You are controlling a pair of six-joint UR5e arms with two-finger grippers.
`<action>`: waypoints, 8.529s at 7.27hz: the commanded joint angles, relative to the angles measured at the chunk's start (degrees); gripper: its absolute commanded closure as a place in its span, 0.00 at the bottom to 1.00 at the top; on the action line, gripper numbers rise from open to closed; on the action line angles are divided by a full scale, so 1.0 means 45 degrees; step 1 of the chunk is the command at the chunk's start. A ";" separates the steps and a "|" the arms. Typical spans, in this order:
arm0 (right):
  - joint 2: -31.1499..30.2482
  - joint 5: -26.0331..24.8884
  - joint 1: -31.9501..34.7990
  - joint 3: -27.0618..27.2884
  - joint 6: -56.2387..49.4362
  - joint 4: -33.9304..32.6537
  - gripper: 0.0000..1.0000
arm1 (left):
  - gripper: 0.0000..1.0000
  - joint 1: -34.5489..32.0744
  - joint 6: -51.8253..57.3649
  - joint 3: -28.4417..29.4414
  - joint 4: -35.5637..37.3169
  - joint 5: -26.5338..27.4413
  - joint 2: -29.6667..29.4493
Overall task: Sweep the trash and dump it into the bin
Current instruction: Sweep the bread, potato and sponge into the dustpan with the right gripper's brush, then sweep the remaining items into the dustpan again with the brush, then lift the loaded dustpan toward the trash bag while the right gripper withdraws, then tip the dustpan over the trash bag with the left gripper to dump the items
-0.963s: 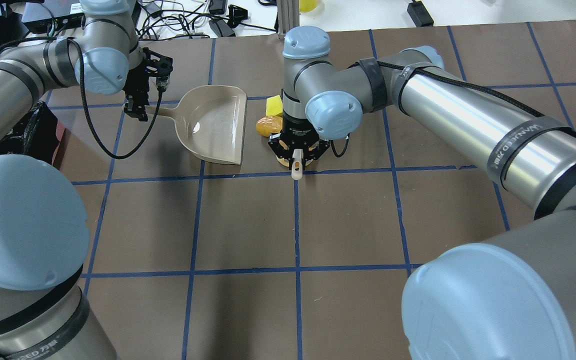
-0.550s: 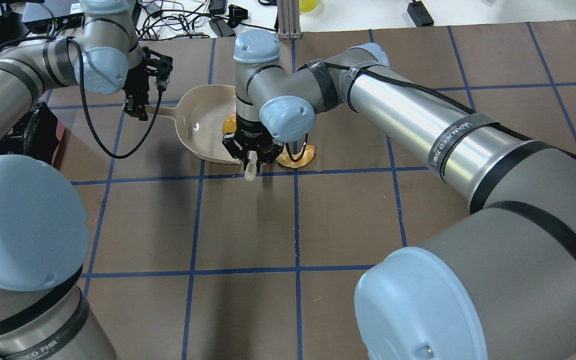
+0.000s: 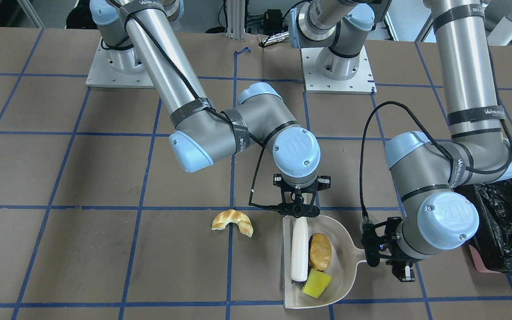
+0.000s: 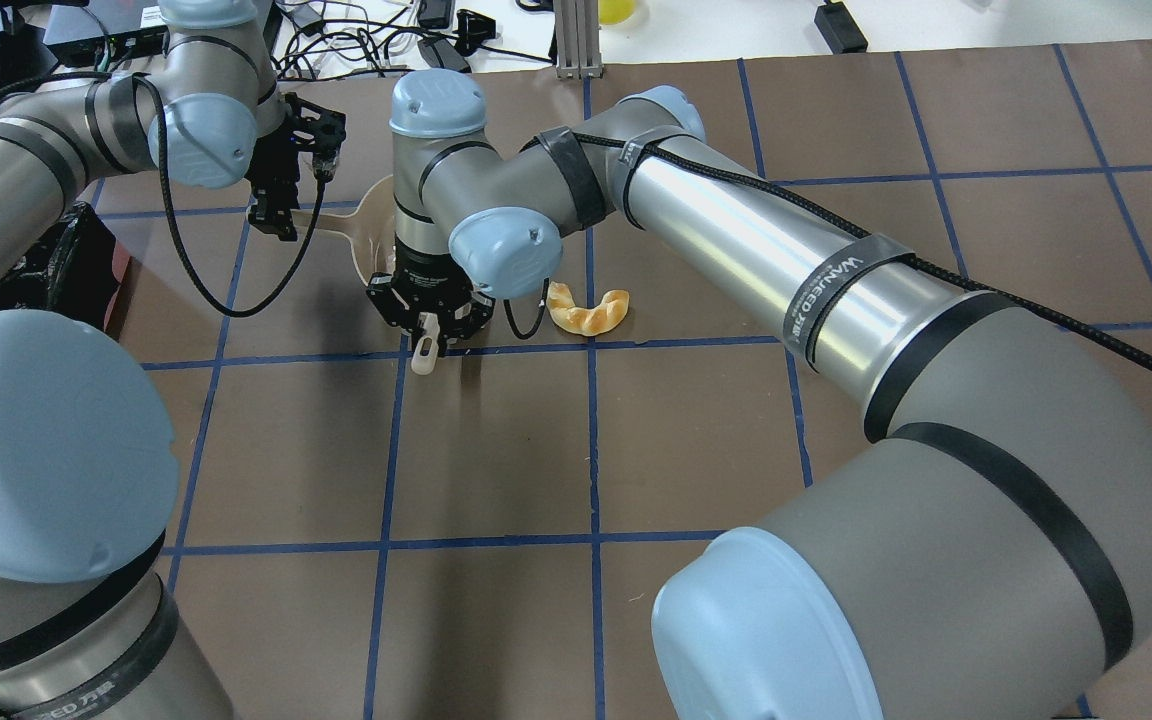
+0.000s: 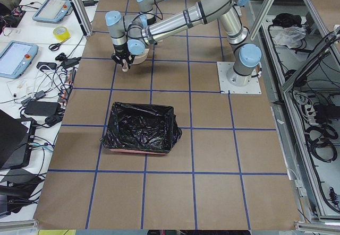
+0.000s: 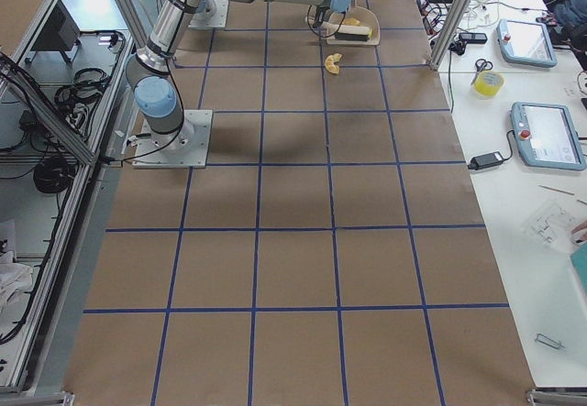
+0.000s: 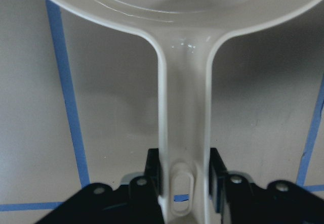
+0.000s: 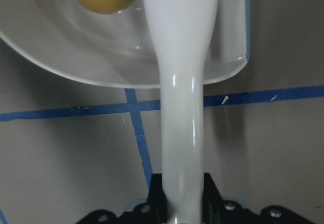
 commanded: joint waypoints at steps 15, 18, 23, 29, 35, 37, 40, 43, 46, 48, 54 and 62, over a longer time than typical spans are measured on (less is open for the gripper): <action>-0.4096 -0.1377 -0.1189 0.5305 0.4149 0.1561 1.00 | 0.92 -0.0488 -0.0605 -0.0039 -0.0136 0.0086 -0.0052; -0.3157 -0.1416 -0.1189 0.4955 0.1869 0.0716 1.00 | 0.92 -0.0488 -0.0625 -0.0039 -0.0117 0.0105 -0.0052; -0.1361 -0.1027 -0.0623 0.2202 0.1043 0.0246 1.00 | 0.92 -0.0507 -0.0664 -0.0098 -0.0117 0.0047 -0.0052; -0.0557 0.0519 -0.0369 0.1105 0.0867 -0.0382 1.00 | 0.92 -0.0566 -0.0684 -0.0078 -0.0117 0.0047 -0.0032; -0.2486 -0.2290 -0.1553 0.1592 0.0519 0.2818 1.00 | 0.92 -0.0411 -0.0625 -0.0156 -0.0137 -0.0383 0.0279; -0.4181 -0.3381 -0.3114 0.3475 -0.2067 0.2610 1.00 | 0.93 -0.0177 -0.0490 0.0037 -0.0137 -0.0790 0.0319; -0.6315 -0.3857 -0.6897 0.5768 -0.7220 0.2686 1.00 | 0.94 0.1167 -0.0352 0.0194 -0.0583 -0.1902 0.0786; -0.6281 -0.4365 -0.9719 0.6046 -1.0750 0.2550 1.00 | 0.95 0.2827 0.1418 0.1537 -0.2958 -0.2316 0.1430; -0.5463 -0.4932 -1.0327 0.7017 -1.2020 -0.0504 1.00 | 0.95 0.5633 0.5568 0.2868 -0.4860 -0.2316 0.1667; -0.5305 -0.5088 -1.0930 0.7336 -1.2587 -0.1161 1.00 | 0.95 0.7997 0.8692 0.3336 -0.5134 -0.2219 0.1648; -0.4581 -0.5088 -1.1521 0.7394 -1.2745 -0.1474 1.00 | 0.97 1.0137 1.1879 0.6523 -0.3170 0.0005 -0.0752; -0.4541 -0.4951 -1.1521 0.7316 -1.2571 -0.1436 0.00 | 0.95 0.8106 1.0175 0.4556 0.0501 0.4945 -0.0501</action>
